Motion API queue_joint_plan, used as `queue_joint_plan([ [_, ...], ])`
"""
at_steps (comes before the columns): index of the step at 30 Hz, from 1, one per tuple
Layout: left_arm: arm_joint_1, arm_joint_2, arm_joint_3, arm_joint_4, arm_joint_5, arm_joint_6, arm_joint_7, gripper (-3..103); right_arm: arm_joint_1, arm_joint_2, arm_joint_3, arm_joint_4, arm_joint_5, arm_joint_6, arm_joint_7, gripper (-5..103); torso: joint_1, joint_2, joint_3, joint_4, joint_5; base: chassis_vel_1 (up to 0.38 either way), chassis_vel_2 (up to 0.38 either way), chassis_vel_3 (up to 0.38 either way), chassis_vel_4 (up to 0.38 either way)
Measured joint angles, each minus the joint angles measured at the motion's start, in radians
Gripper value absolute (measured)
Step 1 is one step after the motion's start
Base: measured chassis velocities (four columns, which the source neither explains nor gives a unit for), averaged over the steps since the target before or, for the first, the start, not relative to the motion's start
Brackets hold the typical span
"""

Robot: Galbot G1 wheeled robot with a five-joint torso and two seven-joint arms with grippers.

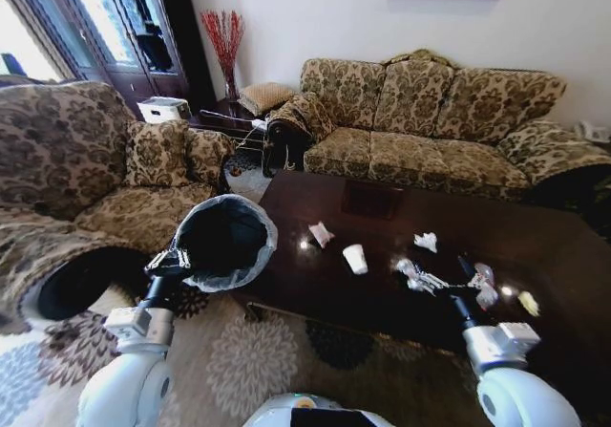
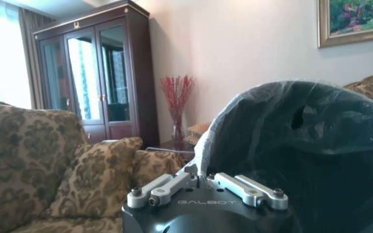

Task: Move to the front of the table and place the trash on the table into the trash bin.

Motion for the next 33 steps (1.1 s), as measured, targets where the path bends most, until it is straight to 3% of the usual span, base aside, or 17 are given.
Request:
queue_joint_plan([
  [10,-0.003,0.001,0.001,0.002,-0.001,0.001,0.001,1,0.001,-0.002,0.001,-0.024,0.009,0.013,-0.001,100,0.001,0.000,0.000,-0.0002,-0.0003,-0.177,0.159,0.160,-0.145],
  [33,-0.002,0.002,0.001,0.003,-0.002,0.002,0.000,1,-0.001,-0.002,0.002,-0.024,0.009,0.013,-0.001,100,0.000,0.000,0.000,-0.0001,-0.0001,0.007,-0.010,-0.007,0.010],
])
